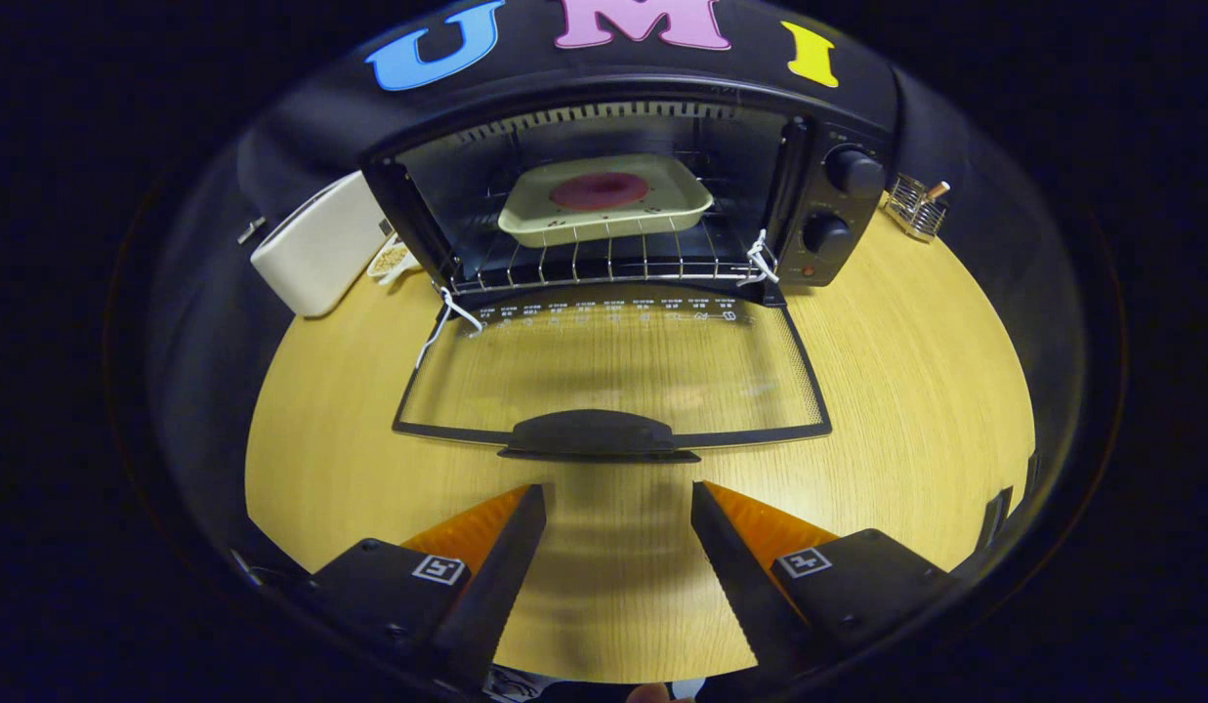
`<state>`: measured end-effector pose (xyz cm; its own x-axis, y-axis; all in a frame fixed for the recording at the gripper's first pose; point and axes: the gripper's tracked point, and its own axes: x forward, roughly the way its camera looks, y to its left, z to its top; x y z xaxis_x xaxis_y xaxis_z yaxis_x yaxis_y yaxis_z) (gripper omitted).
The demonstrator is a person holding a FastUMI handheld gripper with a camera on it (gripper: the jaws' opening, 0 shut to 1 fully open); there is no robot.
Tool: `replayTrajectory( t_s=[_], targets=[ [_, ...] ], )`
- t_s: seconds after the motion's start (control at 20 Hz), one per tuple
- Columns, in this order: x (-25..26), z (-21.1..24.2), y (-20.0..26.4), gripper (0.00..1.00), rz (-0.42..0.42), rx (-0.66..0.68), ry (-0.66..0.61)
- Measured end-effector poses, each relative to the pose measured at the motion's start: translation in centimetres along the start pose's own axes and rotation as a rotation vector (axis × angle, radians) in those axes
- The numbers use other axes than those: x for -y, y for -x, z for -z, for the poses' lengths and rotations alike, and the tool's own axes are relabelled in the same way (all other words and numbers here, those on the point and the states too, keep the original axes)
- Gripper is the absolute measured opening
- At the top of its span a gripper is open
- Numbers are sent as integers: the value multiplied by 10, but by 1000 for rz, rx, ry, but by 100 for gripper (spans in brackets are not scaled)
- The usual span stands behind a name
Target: Open the toaster oven, put the food inside, and close the toaster oven door.
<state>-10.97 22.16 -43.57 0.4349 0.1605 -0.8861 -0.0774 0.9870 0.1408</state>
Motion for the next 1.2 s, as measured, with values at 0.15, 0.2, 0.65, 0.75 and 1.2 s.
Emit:
replayTrajectory(
  t_s=[0.15, 0.2, 0.65, 0.75, 1.2],
  targets=[
    [-9, -12, -13, 99, 21, -18, 0],
    [-9, -12, -17, 99, 30, -25, -2],
    [-5, -24, -10, 97, 72, 54, -17],
    [-6, -27, -2, 97, 69, 86, -15],
    [-10, -49, 32, 97, 35, 219, 5]
  ],
)
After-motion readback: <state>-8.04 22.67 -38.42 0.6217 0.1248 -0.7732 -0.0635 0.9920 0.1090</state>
